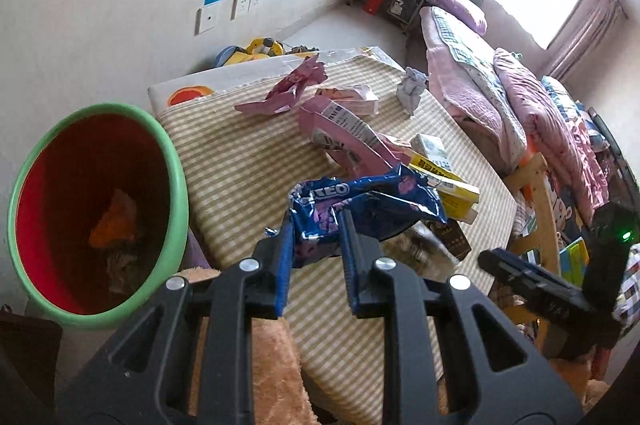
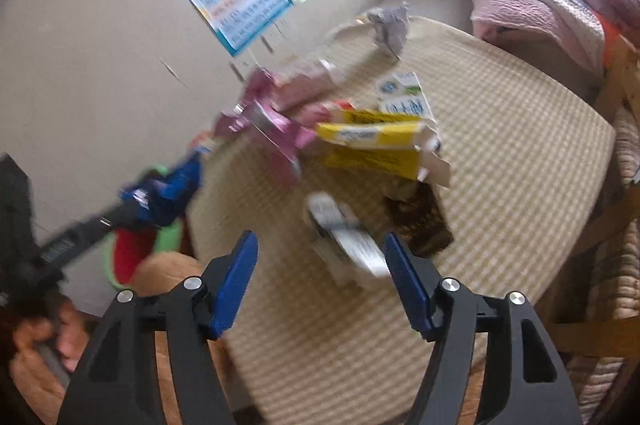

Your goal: Collect trash

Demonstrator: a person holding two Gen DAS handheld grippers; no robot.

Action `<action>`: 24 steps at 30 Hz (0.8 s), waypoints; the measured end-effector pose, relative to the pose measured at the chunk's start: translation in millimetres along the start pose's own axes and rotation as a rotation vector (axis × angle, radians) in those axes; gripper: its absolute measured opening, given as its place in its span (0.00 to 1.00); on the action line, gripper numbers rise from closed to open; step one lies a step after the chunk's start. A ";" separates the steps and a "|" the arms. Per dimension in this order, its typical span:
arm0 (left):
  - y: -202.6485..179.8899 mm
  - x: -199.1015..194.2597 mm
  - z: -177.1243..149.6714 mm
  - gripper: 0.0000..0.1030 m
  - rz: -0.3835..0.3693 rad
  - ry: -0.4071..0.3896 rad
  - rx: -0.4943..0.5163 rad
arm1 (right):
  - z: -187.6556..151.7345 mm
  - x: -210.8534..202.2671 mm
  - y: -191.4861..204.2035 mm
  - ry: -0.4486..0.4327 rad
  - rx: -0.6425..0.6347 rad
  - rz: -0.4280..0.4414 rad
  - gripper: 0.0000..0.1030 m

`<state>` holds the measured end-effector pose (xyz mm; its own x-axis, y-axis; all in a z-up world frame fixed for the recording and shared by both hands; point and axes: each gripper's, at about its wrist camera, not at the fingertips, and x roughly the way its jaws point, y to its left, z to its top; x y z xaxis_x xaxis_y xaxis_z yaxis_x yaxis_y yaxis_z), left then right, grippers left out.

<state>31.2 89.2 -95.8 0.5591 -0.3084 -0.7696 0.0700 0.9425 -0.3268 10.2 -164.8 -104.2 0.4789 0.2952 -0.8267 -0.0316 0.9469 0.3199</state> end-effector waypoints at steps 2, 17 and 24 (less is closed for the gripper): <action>1.9 -1.8 -0.6 0.21 -0.005 -0.004 -0.006 | -1.2 15.4 3.1 0.028 -0.040 -0.044 0.65; 10.0 -6.8 -0.1 0.21 -0.004 -0.016 -0.026 | -0.3 54.2 -3.9 0.085 -0.042 -0.082 0.14; 11.7 -10.3 2.4 0.21 0.007 -0.027 -0.027 | 5.3 25.4 12.5 0.026 -0.020 0.022 0.13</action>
<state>28.3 103.7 -90.4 0.5814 -0.2984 -0.7569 0.0438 0.9405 -0.3371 26.6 -146.2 -118.8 0.4549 0.3192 -0.8314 -0.0600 0.9424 0.3290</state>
